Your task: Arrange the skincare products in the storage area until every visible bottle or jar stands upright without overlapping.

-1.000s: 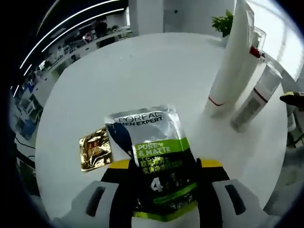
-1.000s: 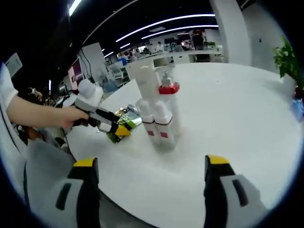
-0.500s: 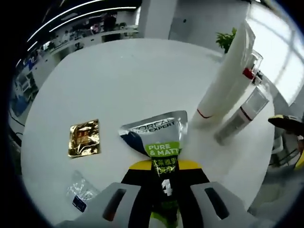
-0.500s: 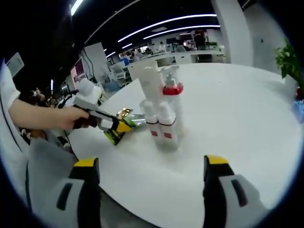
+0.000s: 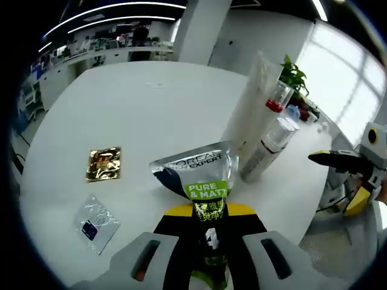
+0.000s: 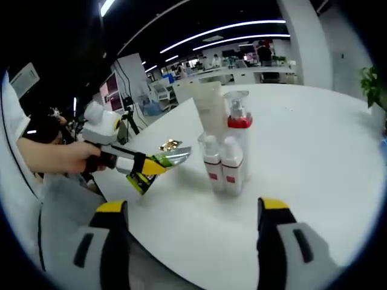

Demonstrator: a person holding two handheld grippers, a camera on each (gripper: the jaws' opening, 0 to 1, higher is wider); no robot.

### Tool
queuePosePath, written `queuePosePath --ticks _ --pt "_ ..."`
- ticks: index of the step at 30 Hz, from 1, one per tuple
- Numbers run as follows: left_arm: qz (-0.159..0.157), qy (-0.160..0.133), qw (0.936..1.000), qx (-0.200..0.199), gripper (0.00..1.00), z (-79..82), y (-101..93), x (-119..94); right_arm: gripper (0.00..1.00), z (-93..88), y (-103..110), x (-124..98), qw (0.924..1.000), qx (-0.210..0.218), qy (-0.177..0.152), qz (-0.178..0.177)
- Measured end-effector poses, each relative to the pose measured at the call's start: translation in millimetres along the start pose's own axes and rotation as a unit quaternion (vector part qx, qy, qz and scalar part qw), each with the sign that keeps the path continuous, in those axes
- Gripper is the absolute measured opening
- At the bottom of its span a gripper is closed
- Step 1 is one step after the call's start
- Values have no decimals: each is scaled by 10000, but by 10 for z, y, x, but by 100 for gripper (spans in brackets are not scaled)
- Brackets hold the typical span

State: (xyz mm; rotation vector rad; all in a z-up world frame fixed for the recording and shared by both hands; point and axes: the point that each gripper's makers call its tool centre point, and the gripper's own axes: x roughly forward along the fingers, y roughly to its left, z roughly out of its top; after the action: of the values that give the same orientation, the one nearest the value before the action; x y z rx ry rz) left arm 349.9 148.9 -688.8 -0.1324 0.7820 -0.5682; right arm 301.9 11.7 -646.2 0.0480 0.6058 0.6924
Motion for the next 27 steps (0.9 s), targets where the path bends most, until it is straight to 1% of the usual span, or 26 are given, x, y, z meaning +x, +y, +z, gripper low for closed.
queuePosePath --ticks 6,9,11,12,14,16,18,21,23,24,25,26,27 --pt "-144 -218 9994 235 13 62 -154 -157 86 121 128 -5 9997 -73 -137 167" --pt "-308 -363 9982 375 13 105 -300 -277 82 201 251 0 9989 -31 -275 372" --pt "-430 -463 9968 498 13 132 -397 -350 77 261 388 5 9970 61 -409 649" --pt "-477 -509 9958 587 13 142 -436 -378 75 309 480 4 9951 153 -529 821" --pt "-533 -577 9944 712 13 151 -495 -427 69 368 611 -2 9919 293 -659 1047" --pt "-627 -654 9916 923 13 160 -593 -500 65 412 698 -8 9895 364 -764 1174" --pt "-685 -710 9898 1028 14 168 -669 -558 62 446 758 -11 9874 458 -842 1262" --pt "-761 -838 9863 1200 14 203 -756 -629 61 501 807 -26 9842 638 -993 1321" --pt "-802 -952 9834 1322 14 239 -824 -684 60 539 816 -45 9812 823 -1120 1336" --pt "-826 -1015 9809 1437 14 258 -870 -715 59 555 820 -54 9790 999 -1163 1346" --pt "-824 -1033 9803 1467 14 264 -882 -726 59 562 820 -57 9781 1055 -1178 1350" --pt "-815 -1077 9778 1601 14 277 -922 -753 59 599 812 -64 9749 1222 -1278 1352" --pt "-815 -1118 9759 1690 14 288 -952 -769 58 625 806 -70 9731 1288 -1347 1354"
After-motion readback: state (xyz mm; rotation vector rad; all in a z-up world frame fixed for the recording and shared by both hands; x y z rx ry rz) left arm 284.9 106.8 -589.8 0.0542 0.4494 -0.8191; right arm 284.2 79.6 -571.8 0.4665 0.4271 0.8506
